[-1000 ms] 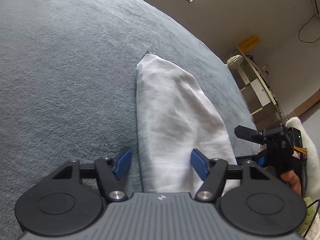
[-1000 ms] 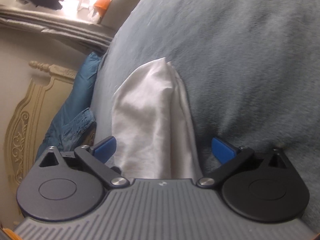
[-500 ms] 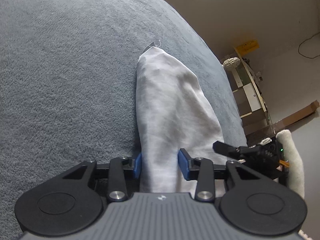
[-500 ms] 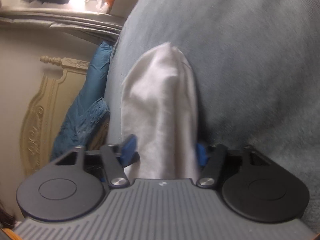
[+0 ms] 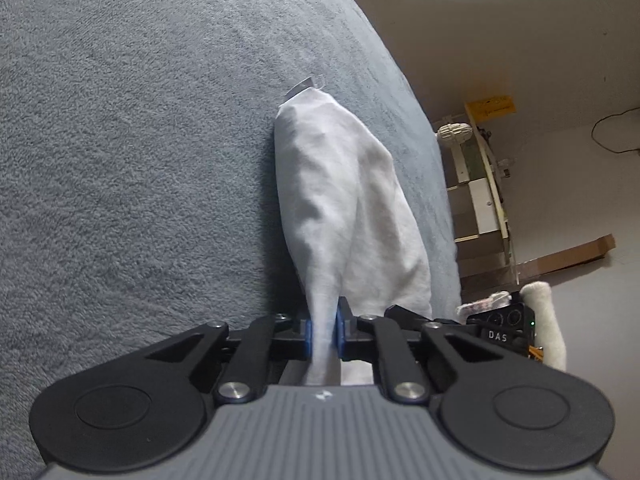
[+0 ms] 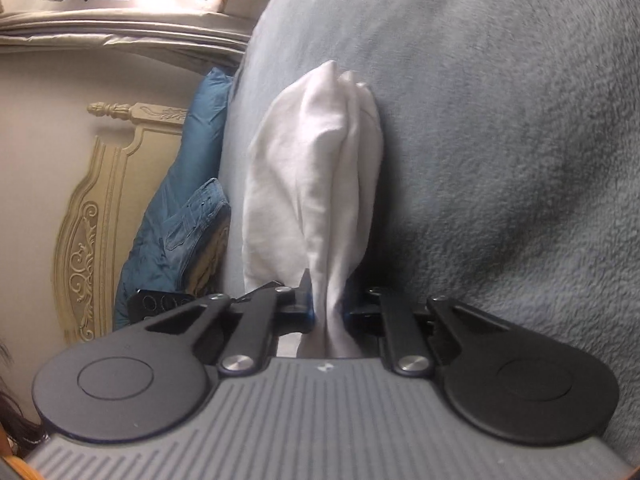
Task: Fold clothes
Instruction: 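Lower the left gripper onto the shirt strip end and pinch it, then lift the pinched strip end with the left gripper and fold it over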
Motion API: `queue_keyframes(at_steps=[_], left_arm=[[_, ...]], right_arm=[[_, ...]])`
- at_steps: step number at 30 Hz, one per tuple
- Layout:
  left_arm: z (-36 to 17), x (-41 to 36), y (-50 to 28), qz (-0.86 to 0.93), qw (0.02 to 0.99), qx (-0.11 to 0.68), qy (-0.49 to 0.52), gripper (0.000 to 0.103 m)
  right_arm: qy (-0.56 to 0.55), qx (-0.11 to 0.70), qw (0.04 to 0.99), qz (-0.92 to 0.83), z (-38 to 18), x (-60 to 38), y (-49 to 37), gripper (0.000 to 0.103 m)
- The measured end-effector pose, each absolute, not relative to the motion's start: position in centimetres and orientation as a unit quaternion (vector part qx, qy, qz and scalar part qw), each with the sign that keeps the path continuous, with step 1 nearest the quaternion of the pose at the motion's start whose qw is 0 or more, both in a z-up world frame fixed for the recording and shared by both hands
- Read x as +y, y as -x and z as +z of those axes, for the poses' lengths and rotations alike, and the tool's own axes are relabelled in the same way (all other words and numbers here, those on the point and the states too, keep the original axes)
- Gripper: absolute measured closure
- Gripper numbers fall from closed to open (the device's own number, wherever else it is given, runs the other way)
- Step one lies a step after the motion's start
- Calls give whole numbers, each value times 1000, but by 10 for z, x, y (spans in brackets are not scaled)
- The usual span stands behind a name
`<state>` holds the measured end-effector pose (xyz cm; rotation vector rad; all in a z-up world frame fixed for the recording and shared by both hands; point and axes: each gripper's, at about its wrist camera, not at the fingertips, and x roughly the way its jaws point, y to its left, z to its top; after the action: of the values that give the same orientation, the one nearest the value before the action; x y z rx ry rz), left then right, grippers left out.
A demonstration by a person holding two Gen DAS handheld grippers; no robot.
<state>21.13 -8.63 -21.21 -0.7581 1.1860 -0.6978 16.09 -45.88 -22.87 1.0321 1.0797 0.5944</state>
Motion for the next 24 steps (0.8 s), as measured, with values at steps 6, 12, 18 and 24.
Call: queue_keyframes(at_steps=[6, 12, 18, 24], left_arm=[[-199, -82, -211, -339, 686, 517, 383, 94], [-176, -73, -214, -365, 680, 489, 407, 94], [-148, -75, -244, -373, 708, 454, 393, 94], [-100, -78, -305, -362, 774, 396, 336, 94]], right_arm=[[-465, 464, 700, 280, -205, -463, -154, 94], [-471, 434, 707, 300, -176, -469, -155, 94], [-450, 401, 731, 319, -143, -466, -188, 95], [-412, 353, 771, 333, -106, -458, -253, 95]])
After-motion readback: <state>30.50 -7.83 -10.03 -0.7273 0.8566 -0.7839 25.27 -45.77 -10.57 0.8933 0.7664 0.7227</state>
